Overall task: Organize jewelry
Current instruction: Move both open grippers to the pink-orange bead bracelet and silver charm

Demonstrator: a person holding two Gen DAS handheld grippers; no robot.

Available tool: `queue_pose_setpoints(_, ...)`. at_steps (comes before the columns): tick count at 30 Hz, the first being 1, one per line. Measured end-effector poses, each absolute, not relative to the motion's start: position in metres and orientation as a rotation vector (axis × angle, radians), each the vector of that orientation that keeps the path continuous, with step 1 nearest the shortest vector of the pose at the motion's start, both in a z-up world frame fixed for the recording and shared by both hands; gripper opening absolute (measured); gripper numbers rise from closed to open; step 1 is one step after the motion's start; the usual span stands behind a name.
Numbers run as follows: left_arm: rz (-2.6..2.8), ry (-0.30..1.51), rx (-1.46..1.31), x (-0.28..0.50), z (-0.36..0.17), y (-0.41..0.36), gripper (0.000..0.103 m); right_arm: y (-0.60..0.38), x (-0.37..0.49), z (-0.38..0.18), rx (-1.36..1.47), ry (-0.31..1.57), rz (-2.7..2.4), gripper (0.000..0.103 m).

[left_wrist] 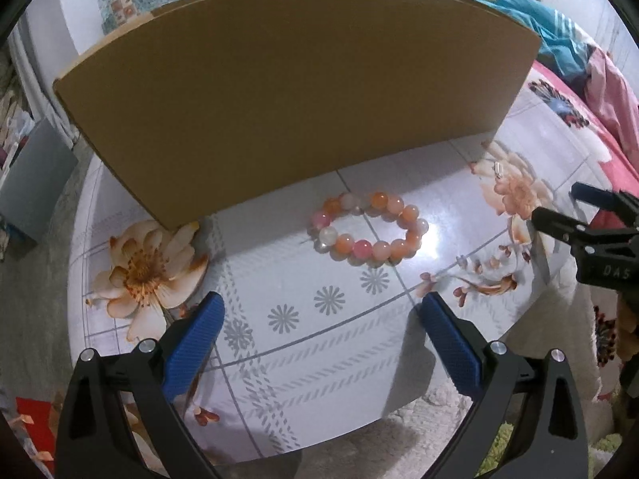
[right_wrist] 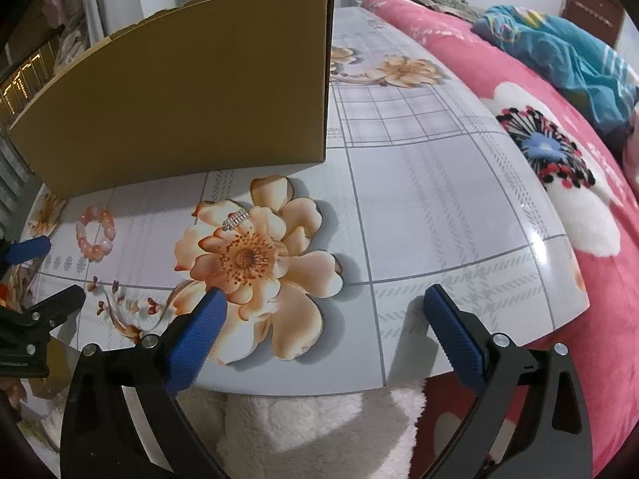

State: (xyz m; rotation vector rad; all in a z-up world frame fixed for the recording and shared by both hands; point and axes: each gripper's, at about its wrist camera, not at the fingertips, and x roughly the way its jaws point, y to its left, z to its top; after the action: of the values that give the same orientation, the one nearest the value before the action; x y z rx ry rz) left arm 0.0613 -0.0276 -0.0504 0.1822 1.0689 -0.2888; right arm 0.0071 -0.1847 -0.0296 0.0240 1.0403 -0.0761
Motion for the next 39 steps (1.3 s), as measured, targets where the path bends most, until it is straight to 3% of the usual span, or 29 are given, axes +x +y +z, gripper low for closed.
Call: queue_pose_setpoints(39, -0.280, 1.077, 0.184, 0.061, -0.051, -0.027, 0.099, -0.187, 0.009, -0.030, 0.017, 1.045, -0.053, 0.095)
